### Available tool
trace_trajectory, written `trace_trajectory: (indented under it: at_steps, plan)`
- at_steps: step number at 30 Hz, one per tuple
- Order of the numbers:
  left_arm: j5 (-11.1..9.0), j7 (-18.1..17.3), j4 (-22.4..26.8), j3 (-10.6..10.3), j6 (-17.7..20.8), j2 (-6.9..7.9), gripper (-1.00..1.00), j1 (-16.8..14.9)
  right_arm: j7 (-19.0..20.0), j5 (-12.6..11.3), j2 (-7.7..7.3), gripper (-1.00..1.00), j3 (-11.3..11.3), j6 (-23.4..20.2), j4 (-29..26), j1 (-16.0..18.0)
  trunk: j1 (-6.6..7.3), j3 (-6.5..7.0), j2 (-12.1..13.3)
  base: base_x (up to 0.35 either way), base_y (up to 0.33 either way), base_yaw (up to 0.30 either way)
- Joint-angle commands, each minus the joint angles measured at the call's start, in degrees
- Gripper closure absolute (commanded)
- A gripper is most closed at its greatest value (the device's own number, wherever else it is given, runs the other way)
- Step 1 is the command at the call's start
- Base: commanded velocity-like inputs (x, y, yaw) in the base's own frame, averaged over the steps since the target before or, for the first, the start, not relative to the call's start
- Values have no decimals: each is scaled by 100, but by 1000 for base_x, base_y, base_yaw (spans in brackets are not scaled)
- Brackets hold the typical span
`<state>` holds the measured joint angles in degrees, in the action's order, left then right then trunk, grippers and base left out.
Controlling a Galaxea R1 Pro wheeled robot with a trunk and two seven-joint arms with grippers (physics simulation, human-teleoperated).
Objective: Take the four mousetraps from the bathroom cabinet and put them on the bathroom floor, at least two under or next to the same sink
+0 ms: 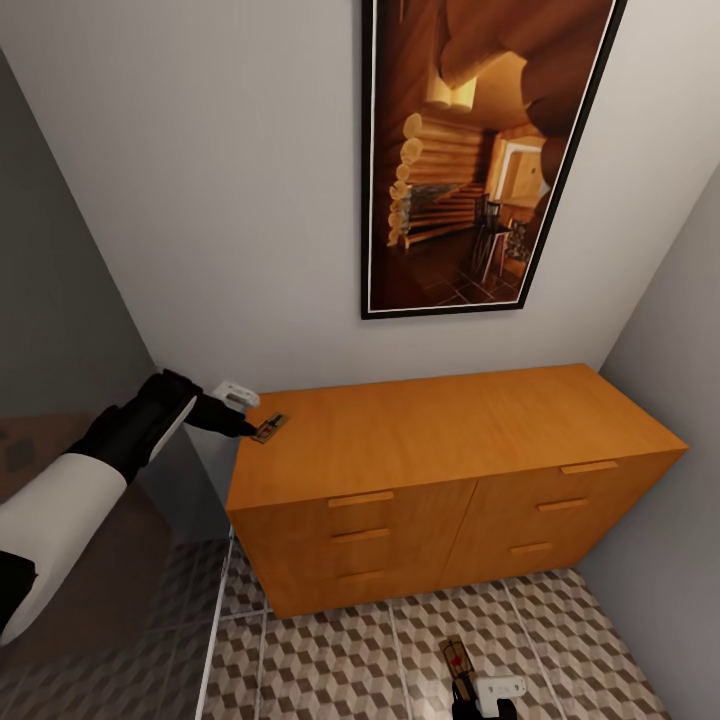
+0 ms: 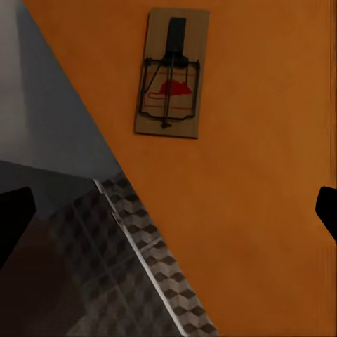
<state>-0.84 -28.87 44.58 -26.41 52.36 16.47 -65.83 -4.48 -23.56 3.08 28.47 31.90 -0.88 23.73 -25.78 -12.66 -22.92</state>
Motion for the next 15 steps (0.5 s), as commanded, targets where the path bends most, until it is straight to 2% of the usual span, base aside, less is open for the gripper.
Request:
trace_trajectory:
  at_steps: [1, 7, 15]
  plan:
    - [-1, -31, -12, -2, -48, 2, -100, 0, 0, 0, 0, 100, 0, 0, 0, 0, 0, 0, 0, 0, 0, 0]
    - [-4, -78, -170, -4, -425, 5, -100, 0, 0, 0, 0, 100, 0, 0, 0, 0, 0, 0, 0, 0, 0, 0]
    - [-4, -86, -216, -5, -495, -1, -100, 0, 0, 0, 0, 100, 0, 0, 0, 0, 0, 0, 0, 0, 0, 0]
